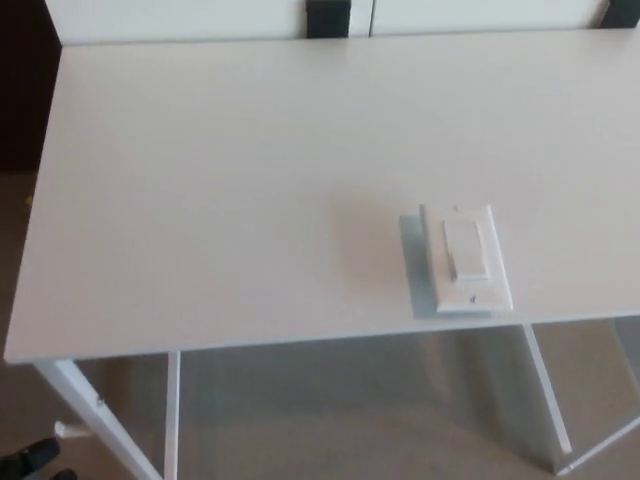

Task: The robot walk towards a table in front and then clicks the light switch button using the right hand's index finger

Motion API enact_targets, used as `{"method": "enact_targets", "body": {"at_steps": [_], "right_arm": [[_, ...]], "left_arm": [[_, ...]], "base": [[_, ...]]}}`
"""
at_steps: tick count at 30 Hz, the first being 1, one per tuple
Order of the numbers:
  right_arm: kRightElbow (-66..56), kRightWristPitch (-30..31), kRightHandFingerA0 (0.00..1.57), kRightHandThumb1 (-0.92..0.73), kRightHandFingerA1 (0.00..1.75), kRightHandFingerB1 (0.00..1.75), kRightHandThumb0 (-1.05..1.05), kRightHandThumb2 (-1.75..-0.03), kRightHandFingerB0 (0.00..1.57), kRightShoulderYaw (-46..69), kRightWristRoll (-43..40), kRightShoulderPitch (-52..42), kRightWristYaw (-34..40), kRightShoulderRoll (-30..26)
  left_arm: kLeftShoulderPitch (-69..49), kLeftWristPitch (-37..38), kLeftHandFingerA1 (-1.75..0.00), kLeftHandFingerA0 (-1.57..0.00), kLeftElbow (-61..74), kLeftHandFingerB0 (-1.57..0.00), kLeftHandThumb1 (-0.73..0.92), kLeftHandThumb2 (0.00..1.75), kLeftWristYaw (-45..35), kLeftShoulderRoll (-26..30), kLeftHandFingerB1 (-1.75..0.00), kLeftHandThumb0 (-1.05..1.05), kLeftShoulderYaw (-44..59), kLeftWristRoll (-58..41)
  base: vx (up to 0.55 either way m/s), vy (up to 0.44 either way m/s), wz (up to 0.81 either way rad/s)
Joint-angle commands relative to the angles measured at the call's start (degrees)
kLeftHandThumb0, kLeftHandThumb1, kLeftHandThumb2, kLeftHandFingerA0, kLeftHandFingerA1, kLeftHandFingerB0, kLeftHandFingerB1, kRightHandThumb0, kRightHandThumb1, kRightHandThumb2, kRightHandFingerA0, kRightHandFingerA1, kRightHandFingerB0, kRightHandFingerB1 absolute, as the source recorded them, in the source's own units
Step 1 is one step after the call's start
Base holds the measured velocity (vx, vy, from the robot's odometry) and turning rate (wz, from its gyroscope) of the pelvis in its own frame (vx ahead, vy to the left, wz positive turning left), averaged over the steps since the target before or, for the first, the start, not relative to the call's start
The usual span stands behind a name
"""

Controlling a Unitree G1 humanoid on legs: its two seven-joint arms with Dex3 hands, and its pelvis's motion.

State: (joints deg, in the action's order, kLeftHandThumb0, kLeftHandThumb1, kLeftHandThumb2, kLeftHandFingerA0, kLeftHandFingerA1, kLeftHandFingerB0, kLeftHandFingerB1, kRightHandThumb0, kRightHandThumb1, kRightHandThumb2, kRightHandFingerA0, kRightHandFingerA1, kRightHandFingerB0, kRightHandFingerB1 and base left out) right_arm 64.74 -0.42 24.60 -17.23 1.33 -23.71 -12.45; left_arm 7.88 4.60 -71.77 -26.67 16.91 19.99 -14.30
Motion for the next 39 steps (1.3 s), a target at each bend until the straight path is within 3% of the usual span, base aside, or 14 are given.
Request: {"method": "enact_targets", "body": {"at_steps": [1,5,7,14,16,17,20,21,26,27,32,39], "right_arm": [[0.1,0.2,0.61,-0.53,0.58,0.42,-0.24,-0.59,0.33,0.2,-0.3,0.2,1.3,-0.6],[0.1,0.3,0.6,-0.52,0.56,0.4,-0.21,-0.55,0.33,0.0,-0.1,0.3,1.3,-0.6],[0.0,0.1,0.63,-0.55,0.56,0.4,-0.21,-0.56,0.35,-0.1,0.0,0.6,1.8,-0.7],[-1.8,1.4,0.58,-0.58,0.56,0.41,-0.2,-0.57,0.35,-0.1,-0.6,1.7,1.5,-0.9],[-2.0,1.7,0.56,-0.57,0.55,0.41,-0.21,-0.56,0.34,0.0,-0.8,2.1,1.3,-1.0],[-1.8,1.7,0.59,-0.6,0.56,0.41,-0.22,-0.58,0.36,0.0,-0.6,3.0,2.0,-1.1],[-2.1,2.2,0.62,-0.6,0.57,0.41,-0.22,-0.57,0.36,0.0,-0.6,3.9,2.0,-1.2],[-2.4,2.5,0.61,-0.59,0.57,0.41,-0.23,-0.57,0.36,0.0,-0.7,4.1,2.0,-1.2],[-2.3,2.7,0.59,-0.59,0.59,0.4,-0.23,-0.57,0.34,-0.2,-0.5,5.7,1.6,-1.4],[-2.7,2.6,0.58,-0.6,0.58,0.41,-0.24,-0.58,0.35,-0.5,-0.3,5.6,1.4,-1.5],[-3.7,3.8,0.64,-0.58,0.59,0.43,-0.24,-0.57,0.41,-0.6,-0.5,8.5,2.8,-1.8],[-5.2,4.5,0.64,-0.58,0.59,0.43,-0.24,-0.57,0.41,-1.2,-0.3,8.5,2.4,-1.9]], "left_arm": [[-0.3,1.0,-0.48,-0.55,1.1,-0.45,0.47,0.62,-2.8,0.3,-0.43,-0.28,-3.7,3.4],[-0.6,-0.3,-0.47,-0.54,2.2,-0.44,0.45,0.59,-6.0,-0.2,-0.42,-0.26,-6.5,3.6],[-0.7,-0.4,-0.46,-0.65,3.2,-0.48,0.47,0.54,-7.3,-1.0,-0.39,-0.2,-7.7,3.7],[-3.1,-1.2,-0.46,-0.71,9.8,-0.54,0.46,0.54,-11.6,-3.6,-0.4,-0.24,-11.3,3.3],[-4.3,-1.8,-0.46,-0.68,12.7,-0.51,0.48,0.54,-12.3,-4.3,-0.39,-0.26,-12.5,3.6],[-4.8,-2.1,-0.5,-0.59,14.8,-0.45,0.45,0.64,-13.2,-4.6,-0.45,-0.34,-13.4,3.7],[-5.9,-4.0,-0.51,-0.6,19.0,-0.47,0.42,0.63,-13.1,-5.2,-0.45,-0.35,-14.7,3.2],[-6.8,-4.6,-0.45,-0.66,20.9,-0.51,0.47,0.54,-12.9,-5.8,-0.4,-0.26,-15.3,3.1],[-9.4,-4.6,-0.45,-0.66,27.6,-0.49,0.51,0.55,-11.9,-6.8,-0.39,-0.25,-18.7,4.4],[-9.6,-4.5,-0.5,-0.61,28.6,-0.45,0.45,0.64,-11.4,-6.8,-0.44,-0.34,-19.4,4.8],[-6.9,-4.0,-0.49,-0.56,29.7,-0.43,0.47,0.64,-10.2,-6.9,-0.44,-0.31,-19.6,4.8],[-6.9,-3.0,-0.51,-0.61,30.8,-0.44,0.44,0.65,-9.6,-6.8,-0.45,-0.34,-18.5,4.5]], "base": [[0.15,-0.119,-0.33],[0.13,-0.115,0.03],[0.12,-0.091,-0.07],[0.08,0.052,-0.04],[0.01,0.249,0.14],[0.0,0.155,0.09],[0.03,0.015,0.06],[0.05,-0.031,0.06],[0.01,-0.007,0.02],[-0.09,-0.083,0.02],[-0.01,-0.016,0.0],[0.0,0.0,0.0]]}}
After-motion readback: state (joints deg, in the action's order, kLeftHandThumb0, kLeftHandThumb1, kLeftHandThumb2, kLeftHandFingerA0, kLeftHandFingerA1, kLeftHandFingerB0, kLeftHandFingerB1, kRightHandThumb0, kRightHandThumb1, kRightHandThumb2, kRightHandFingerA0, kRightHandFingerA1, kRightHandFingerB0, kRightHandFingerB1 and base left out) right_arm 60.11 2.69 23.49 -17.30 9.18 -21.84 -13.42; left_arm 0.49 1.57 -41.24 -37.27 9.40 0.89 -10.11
